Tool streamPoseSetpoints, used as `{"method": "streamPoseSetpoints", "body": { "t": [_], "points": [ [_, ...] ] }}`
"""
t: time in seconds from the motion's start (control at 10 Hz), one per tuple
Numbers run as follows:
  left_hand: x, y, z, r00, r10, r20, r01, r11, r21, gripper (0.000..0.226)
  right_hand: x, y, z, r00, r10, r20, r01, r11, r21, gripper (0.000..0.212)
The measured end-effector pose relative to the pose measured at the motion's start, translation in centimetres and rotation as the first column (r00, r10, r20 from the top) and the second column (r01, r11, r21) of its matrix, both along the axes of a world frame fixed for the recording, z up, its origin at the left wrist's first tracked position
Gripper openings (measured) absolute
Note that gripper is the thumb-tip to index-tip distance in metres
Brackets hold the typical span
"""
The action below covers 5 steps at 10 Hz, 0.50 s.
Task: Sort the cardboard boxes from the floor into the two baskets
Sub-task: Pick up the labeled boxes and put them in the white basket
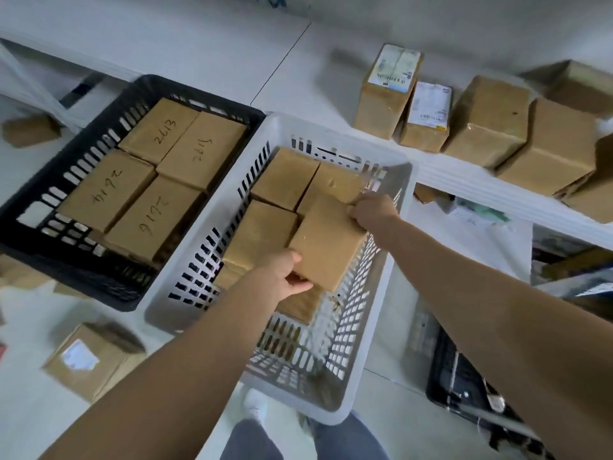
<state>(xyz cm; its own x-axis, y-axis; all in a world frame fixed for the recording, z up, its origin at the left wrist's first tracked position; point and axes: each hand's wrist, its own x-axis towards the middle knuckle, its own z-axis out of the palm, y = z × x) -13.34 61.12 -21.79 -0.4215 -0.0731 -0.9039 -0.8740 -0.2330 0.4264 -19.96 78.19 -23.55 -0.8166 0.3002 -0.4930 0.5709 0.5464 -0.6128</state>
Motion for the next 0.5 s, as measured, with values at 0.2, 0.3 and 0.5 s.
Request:
{"method": "streamPoseSetpoints", "body": {
  "t": [0.2,0.3,0.5],
  "points": [
    [0.9,0.1,-1.1,0.998,0.037,0.046,-0.040,0.998,0.054,0.029,-1.1,-0.6,-1.1,0.944,0.313,0.103,-0.329,0.888,0.322,0.032],
    [1.3,-0.6,-1.3,0.995,0.029,0.095,-0.036,0.997,0.074,0.017,-1.0,-0.5,-1.7,0.937,0.338,0.090,-0.348,0.880,0.323,0.036],
    [1.7,-1.6,-2.1,0.991,0.027,0.131,-0.032,0.999,0.033,0.035,0.0,-1.8,-5.8,0.888,0.437,0.141,-0.458,0.812,0.361,0.046]
  ]
}}
